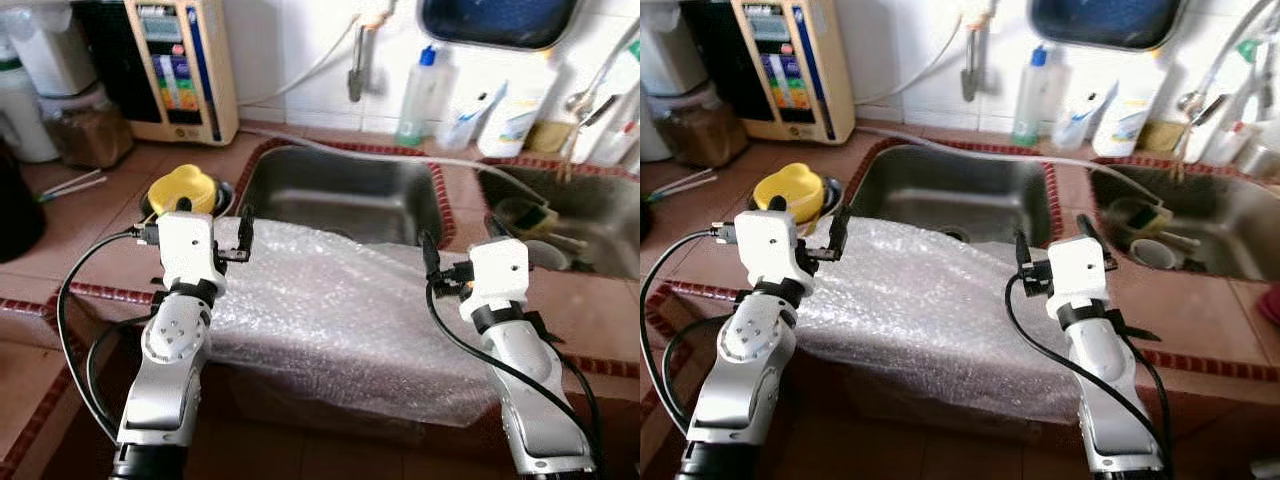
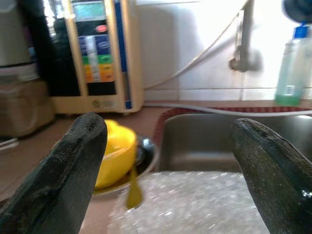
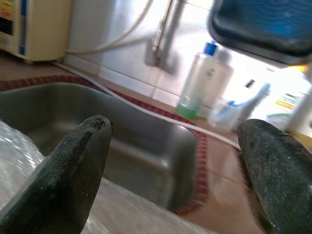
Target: Kitchen organization
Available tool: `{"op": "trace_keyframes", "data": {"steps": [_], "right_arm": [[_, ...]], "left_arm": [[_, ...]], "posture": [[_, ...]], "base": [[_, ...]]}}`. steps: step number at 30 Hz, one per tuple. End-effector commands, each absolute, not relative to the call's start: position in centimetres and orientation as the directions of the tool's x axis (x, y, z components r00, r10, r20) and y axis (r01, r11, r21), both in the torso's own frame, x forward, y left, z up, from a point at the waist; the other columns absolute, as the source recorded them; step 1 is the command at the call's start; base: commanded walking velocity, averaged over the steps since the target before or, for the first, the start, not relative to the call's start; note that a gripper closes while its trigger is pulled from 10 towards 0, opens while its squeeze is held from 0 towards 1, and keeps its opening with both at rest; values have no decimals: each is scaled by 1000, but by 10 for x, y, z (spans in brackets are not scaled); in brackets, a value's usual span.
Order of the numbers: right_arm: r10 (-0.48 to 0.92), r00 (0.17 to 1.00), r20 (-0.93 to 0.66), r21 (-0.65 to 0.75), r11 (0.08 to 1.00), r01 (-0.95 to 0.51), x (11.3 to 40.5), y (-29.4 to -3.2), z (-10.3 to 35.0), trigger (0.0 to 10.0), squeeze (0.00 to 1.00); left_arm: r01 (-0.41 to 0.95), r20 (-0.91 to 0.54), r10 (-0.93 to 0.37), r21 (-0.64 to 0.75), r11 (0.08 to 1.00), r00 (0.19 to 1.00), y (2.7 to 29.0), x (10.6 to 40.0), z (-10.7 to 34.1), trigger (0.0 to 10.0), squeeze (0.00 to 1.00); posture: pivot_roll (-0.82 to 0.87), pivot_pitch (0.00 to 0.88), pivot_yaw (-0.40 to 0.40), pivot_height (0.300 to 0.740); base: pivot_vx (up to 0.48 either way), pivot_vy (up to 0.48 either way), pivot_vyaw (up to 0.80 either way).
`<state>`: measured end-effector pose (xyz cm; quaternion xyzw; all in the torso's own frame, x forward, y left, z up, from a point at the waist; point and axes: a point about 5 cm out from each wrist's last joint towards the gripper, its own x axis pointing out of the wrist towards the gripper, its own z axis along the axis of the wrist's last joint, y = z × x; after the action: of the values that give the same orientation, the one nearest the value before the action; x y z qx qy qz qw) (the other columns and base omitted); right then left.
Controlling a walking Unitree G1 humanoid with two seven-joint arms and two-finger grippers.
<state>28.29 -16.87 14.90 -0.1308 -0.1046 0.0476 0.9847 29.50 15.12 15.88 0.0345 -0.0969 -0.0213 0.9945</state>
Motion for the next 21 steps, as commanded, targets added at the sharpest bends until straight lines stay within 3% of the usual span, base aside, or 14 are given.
{"op": "trace_keyframes", "data": {"steps": [1,13,21], "right_arm": [[131,970,203,-274,959,-72,284,-168,152,10000,0],[123,971,206,-281,958,-62,285,-168,151,10000,0],[112,972,208,-256,965,-56,285,-168,150,10000,0]], "left_arm": [[23,198,-39,83,996,979,153,296,161,10000,0],[35,203,-59,121,992,977,150,297,161,10000,0],[59,203,-83,121,991,976,148,296,160,10000,0]], "posture": [[57,0,4,740],[57,0,6,740],[57,0,7,740]], "base": [[0,0,0],[0,0,753],[0,0,0]]}}
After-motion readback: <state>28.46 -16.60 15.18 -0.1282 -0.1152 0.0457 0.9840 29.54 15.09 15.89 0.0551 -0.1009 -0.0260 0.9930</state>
